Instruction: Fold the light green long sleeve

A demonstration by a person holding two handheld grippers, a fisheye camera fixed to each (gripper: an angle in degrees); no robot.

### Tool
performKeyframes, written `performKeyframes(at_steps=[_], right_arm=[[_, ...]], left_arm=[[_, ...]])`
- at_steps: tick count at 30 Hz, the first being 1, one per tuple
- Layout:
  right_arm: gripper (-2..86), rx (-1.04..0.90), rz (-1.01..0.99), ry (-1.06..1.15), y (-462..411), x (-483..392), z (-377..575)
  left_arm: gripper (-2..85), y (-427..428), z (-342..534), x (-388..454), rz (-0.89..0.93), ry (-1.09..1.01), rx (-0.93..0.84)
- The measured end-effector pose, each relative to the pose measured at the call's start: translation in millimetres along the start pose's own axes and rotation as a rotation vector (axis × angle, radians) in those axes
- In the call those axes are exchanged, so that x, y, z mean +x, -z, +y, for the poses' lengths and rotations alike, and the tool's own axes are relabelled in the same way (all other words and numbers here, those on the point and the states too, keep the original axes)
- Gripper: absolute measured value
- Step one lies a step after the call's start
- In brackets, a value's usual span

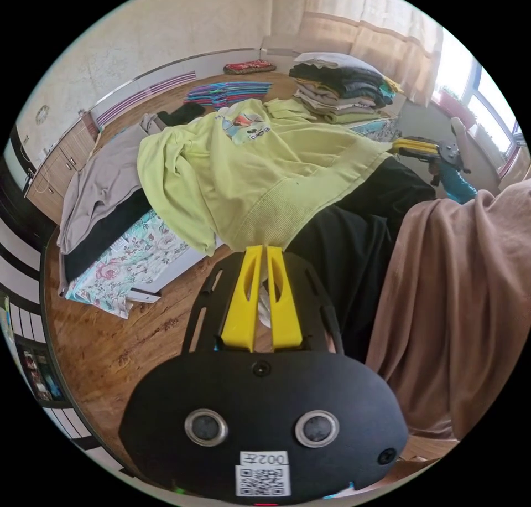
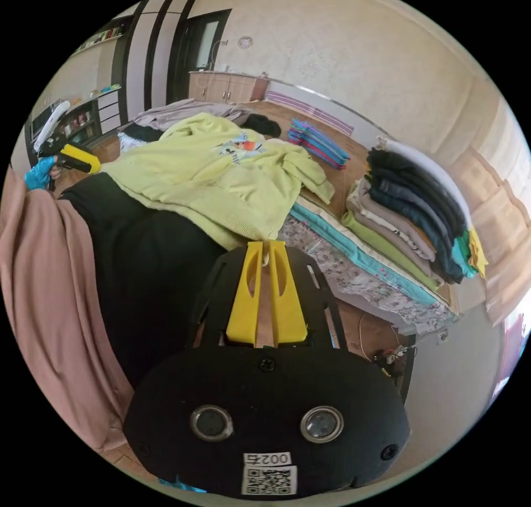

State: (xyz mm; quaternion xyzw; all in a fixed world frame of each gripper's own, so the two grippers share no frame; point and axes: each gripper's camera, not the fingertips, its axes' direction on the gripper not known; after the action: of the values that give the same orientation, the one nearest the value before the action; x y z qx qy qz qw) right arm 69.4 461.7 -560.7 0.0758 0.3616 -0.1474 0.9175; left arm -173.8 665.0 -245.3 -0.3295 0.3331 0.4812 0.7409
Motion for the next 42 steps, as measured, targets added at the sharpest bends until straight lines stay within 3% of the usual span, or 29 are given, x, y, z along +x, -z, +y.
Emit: performKeyframes(at_steps=[6, 15, 23, 34, 42], right_arm=[[-0.6, 0.036, 0.048, 0.045, 39, 10, -8], [-0.5, -0.105, -0.118, 0.002, 5, 21, 1], [0.4, -0.126, -0.122, -0.006, 8, 53, -12], [1.0, 0.054, -0.24, -0.09, -27, 61, -97], [2.8, -0.063, -0.298, 0.001, -82, 35, -151]], left_arm=[[-1.0, 34, -4, 5, -0.021, -0.03, 0.032], [-1.2, 8, -21, 6, 0.085, 0.019, -0.042], [-0.5, 32, -42, -1, -0.016, 0.075, -0.028], [-0.5, 7, -148, 16, -0.047, 0.114, 0.113], [-1.3, -34, -224, 41, -0.074, 0.079, 0.008]])
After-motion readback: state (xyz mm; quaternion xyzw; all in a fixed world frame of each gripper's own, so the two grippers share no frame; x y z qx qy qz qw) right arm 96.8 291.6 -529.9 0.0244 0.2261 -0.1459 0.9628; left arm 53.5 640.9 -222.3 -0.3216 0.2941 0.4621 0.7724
